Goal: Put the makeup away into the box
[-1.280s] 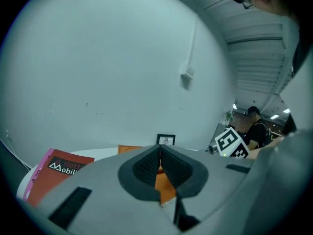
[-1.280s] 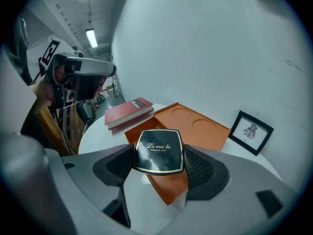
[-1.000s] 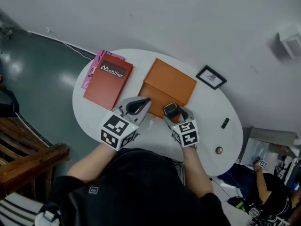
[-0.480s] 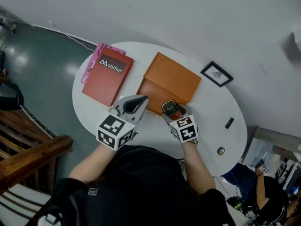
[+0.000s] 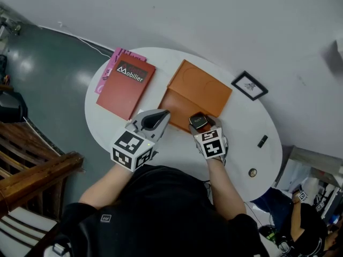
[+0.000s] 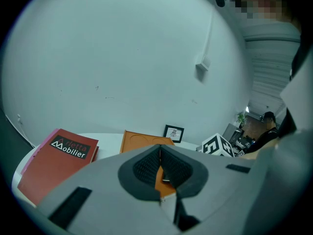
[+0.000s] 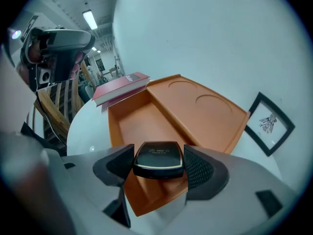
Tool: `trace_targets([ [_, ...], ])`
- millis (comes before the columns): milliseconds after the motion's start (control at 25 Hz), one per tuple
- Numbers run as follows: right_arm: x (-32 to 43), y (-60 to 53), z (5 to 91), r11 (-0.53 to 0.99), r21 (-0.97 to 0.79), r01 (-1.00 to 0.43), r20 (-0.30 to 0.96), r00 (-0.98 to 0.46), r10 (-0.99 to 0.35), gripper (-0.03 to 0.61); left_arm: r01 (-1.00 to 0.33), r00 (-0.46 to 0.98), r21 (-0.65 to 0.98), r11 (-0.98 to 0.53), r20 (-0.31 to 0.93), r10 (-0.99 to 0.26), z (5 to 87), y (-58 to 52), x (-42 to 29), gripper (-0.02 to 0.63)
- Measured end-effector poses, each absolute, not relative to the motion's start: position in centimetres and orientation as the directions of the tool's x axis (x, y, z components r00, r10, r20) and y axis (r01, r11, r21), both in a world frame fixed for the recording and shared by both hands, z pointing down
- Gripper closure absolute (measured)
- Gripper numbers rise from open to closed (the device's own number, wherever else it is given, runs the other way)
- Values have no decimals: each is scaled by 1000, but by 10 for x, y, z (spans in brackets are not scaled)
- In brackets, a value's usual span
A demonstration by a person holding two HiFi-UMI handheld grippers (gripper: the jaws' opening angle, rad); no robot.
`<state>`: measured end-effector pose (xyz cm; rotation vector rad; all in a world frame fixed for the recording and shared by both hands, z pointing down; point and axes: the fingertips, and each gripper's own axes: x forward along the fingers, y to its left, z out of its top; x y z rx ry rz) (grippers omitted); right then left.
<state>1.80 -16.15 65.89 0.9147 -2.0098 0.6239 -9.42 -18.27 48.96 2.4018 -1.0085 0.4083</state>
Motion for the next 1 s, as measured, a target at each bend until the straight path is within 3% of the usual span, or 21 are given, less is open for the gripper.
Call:
trace_targets([
  [120,20,-170,658,658,-7,-753,854,-348,-388,288,-728,682,332,-600,447,-579,490,-180,-99,600],
  [560,12,-161,681,706,-18,-708,909,-305,-283,290,-715,697,359,-600,432,-572,490,-170,-110,600],
  [800,12,-160,674,666,-62,-743,881,-355,-314,288,-709,704,365,-603,420,-573,486,-167,-118,600],
  [1000,16,-173,648,628,-25,-778,820,-375,-432,290,-711,702,357,-606,409,-583,480,-167,-130,600],
])
